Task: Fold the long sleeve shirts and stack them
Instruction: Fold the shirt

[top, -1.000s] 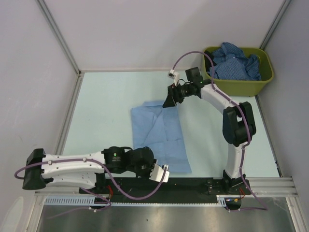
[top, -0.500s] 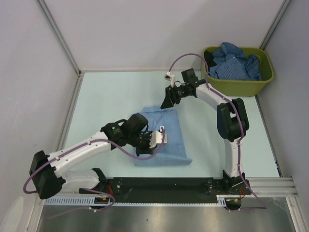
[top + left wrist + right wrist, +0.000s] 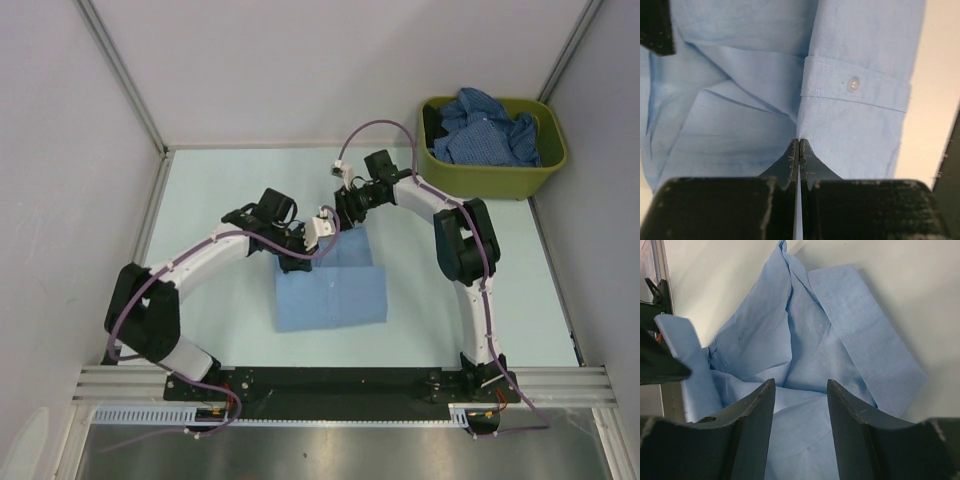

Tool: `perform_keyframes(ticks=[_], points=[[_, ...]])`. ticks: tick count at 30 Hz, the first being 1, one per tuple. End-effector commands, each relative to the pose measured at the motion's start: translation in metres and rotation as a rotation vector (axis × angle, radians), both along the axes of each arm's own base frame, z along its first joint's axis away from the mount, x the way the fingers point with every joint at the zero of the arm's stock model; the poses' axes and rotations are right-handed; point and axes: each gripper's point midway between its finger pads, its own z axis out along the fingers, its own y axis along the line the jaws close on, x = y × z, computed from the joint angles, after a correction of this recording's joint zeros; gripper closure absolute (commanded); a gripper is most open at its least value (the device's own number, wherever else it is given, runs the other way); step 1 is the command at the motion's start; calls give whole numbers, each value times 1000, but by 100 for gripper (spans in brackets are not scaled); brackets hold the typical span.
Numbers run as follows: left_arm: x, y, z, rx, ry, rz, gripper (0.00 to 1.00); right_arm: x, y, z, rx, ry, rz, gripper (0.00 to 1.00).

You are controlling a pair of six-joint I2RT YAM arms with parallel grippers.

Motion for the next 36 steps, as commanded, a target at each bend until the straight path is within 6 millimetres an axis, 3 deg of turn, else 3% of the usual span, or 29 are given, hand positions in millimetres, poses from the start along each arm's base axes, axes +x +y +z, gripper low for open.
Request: perform_keyframes(ticks=[1, 5, 9, 10, 11, 13, 14, 18, 23, 36], points=[[54, 0, -5, -19, -118, 10, 100, 26, -5, 33, 52, -94, -24, 47], [76, 9, -25, -5, -82, 58, 98, 36, -23, 52, 75, -83, -71, 39], [93, 17, -20, -49, -55, 119, 71, 21, -44, 54, 97, 12, -86, 34], [89, 16, -14, -92, -9, 127, 59, 16, -50, 55, 103, 33, -86, 32], [90, 17, -7, -121, 10, 136, 55, 8, -53, 62, 110, 34, -80, 29], [78, 25, 2, -188, 105, 145, 45, -15, -58, 52, 107, 82, -58, 26], [74, 29, 3, -202, 132, 150, 42, -23, -60, 59, 113, 66, -50, 24], [62, 46, -7, -201, 223, 201, 38, -48, -64, 34, 52, 72, -11, 21], [53, 53, -26, -169, 296, 218, 37, -57, -72, 7, -3, 70, 23, 22], [39, 66, -57, -91, 377, 251, 36, -86, -81, -12, -36, 122, 89, 27]])
